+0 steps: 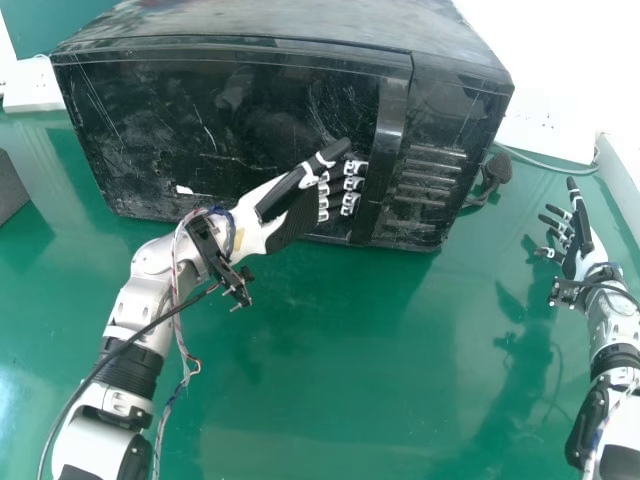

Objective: Open the door of oven

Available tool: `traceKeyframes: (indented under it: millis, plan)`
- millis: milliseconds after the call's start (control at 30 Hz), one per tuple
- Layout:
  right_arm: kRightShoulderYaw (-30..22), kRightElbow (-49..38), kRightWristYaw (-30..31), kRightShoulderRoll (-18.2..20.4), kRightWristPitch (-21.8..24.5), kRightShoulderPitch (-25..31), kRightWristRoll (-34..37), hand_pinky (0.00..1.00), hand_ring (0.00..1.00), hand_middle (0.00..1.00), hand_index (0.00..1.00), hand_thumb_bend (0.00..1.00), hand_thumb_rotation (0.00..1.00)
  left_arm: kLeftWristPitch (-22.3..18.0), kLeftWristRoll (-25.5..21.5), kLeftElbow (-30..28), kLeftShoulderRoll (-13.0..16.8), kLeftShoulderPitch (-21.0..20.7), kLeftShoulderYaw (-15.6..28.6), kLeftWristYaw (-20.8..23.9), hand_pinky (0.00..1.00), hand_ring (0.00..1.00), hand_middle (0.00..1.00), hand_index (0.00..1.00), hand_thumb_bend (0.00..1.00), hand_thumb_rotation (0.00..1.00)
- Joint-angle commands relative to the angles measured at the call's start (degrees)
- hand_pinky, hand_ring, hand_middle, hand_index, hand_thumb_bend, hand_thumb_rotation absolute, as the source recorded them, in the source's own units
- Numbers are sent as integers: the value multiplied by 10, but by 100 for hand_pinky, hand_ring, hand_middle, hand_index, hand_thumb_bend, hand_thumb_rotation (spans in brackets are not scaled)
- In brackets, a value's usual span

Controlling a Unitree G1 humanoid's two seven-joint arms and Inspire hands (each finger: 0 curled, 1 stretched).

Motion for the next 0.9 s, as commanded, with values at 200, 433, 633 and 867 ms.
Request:
traceKeyframes:
  millis: [200,433,633,867]
  plan:
    - [8,20,6,14,27,32,-9,73,75,79,81,96,100,-7,0,2,-3,5,-1,-6,56,68,75,85,100,92]
    - [9,20,1,14,29,31,-10,68,72,79,83,96,100,0,-4,-3,-4,7,0,-6,51,63,69,79,100,90]
    - [9,20,-3,15,31,30,-10,64,70,79,82,97,100,2,-7,-7,-4,8,0,-12,48,59,67,75,100,90]
    - [5,22,5,12,28,34,-7,76,78,82,84,98,100,9,-10,-15,-4,12,0,-16,45,57,65,71,100,89]
